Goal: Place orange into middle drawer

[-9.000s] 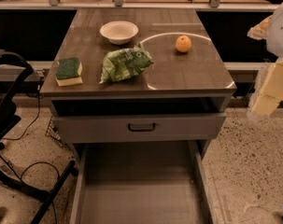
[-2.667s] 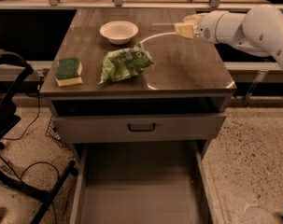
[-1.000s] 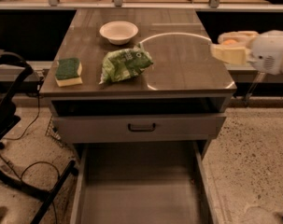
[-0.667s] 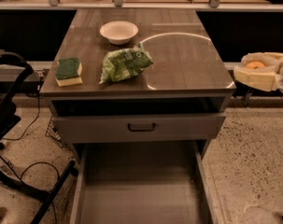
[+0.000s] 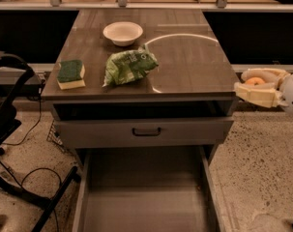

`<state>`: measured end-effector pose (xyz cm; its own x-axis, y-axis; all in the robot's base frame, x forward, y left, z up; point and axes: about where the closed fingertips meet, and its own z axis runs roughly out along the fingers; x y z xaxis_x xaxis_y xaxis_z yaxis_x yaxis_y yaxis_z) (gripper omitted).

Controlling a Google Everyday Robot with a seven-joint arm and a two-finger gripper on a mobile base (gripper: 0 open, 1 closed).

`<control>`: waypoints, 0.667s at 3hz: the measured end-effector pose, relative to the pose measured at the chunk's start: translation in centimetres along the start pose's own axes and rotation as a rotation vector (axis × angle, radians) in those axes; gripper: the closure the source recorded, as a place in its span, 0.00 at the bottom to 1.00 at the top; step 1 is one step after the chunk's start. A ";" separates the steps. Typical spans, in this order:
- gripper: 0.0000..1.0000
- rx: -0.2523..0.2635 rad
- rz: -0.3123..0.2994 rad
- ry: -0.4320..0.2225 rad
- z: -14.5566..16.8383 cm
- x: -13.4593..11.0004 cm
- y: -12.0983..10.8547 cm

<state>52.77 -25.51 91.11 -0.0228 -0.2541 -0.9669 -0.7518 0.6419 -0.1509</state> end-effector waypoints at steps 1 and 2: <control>1.00 -0.050 0.046 -0.022 0.0 4.8 3.0; 1.00 -0.114 0.093 -0.016 0.0 12.2 8.2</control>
Offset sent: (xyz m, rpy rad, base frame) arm -0.1143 0.0262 -0.2220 0.1002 0.1400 0.1277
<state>46.31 -23.33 78.10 -0.0860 -0.1850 -0.9790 -0.8168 0.5757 -0.0370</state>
